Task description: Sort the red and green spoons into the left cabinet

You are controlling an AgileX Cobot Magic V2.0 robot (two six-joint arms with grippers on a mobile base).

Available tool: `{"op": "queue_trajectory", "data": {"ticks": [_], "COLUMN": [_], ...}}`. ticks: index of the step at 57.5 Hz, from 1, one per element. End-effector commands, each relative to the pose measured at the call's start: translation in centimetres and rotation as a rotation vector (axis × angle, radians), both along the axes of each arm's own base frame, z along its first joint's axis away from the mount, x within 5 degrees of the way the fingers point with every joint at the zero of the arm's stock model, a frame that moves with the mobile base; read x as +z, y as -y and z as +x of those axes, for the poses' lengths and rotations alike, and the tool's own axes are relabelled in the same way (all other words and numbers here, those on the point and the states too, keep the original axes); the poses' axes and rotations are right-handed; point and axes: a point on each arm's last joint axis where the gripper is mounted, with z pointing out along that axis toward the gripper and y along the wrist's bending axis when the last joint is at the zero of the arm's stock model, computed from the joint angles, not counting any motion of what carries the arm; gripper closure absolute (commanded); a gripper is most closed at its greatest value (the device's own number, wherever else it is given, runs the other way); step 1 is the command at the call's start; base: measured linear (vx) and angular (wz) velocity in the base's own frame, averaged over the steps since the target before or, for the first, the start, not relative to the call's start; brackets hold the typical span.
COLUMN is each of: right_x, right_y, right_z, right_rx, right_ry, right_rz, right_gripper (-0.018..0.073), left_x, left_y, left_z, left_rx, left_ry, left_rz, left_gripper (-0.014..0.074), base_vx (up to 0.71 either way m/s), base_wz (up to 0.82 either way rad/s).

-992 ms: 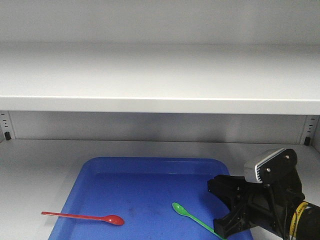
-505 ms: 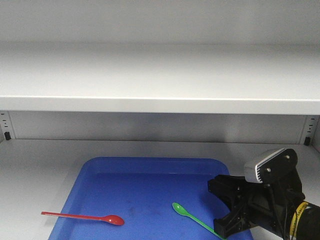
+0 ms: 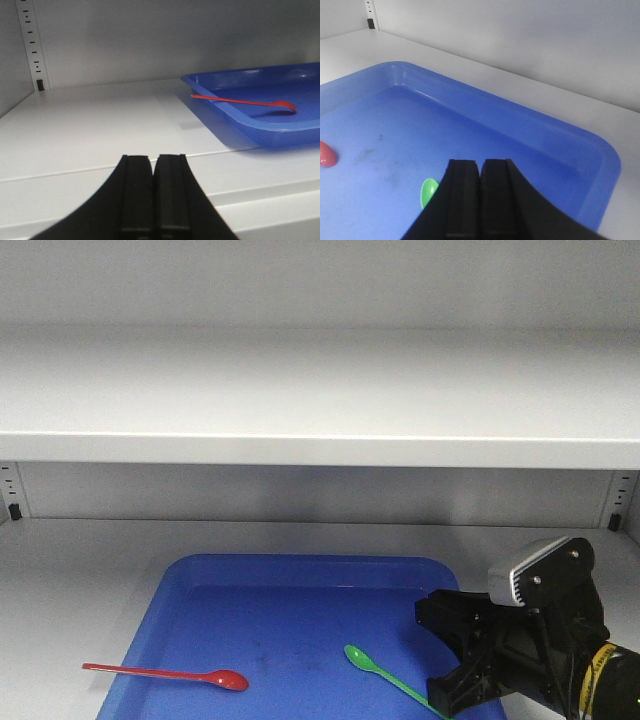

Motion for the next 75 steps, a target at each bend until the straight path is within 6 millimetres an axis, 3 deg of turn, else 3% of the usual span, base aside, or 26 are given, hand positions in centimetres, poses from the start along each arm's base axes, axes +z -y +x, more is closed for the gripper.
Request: {"op": "queue_trajectory", "data": {"ticks": [1, 21, 25, 32, 44, 62, 69, 75], "right_x": [2.1, 2.1, 2.2, 2.9, 2.8, 5.1, 5.9, 5.2], "right_y": [-0.2, -0.2, -0.2, 0.7, 2.3, 4.1, 4.6, 5.4], "right_z": [-0.2, -0.2, -0.1, 0.7, 1.2, -2.4, -3.9, -5.1], "right_rx": [0.026, 0.024, 0.000, -0.141, -0.330, -0.361, -0.356, -0.397], "right_ry": [0.076, 0.076, 0.039, 0.006, 0.032, 0.093, 0.135, 0.165], "right_rz": [0.057, 0.054, 0.140, 0.351, 0.294, -0.035, -0.058, -0.002], "right_gripper": [0.0564, 0.0564, 0.0564, 0.0564, 0.0564, 0.0564, 0.0564, 0.0564], "left_x": [0.2, 0.2, 0.2, 0.2, 0.2, 0.2, 0.2, 0.2], "left_y": [0.0, 0.0, 0.0, 0.0, 0.0, 0.0, 0.0, 0.0], "left_z": [-0.1, -0.1, -0.1, -0.1, -0.1, -0.1, -0.1, -0.1], "left_rx": [0.000, 0.000, 0.000, 0.000, 0.000, 0.000, 0.000, 0.000], "left_ry": [0.075, 0.075, 0.075, 0.075, 0.075, 0.075, 0.075, 0.075], "left_rz": [-0.028, -0.028, -0.028, -0.028, -0.028, -0.028, -0.028, -0.028], "left_gripper": [0.0603, 0.0603, 0.0603, 0.0603, 0.0603, 0.0603, 0.0603, 0.0603], "base_vx": [0.00, 0.00, 0.00, 0.00, 0.00, 0.00, 0.00, 0.00], "base_wz": [0.00, 0.00, 0.00, 0.00, 0.00, 0.00, 0.00, 0.00]}}
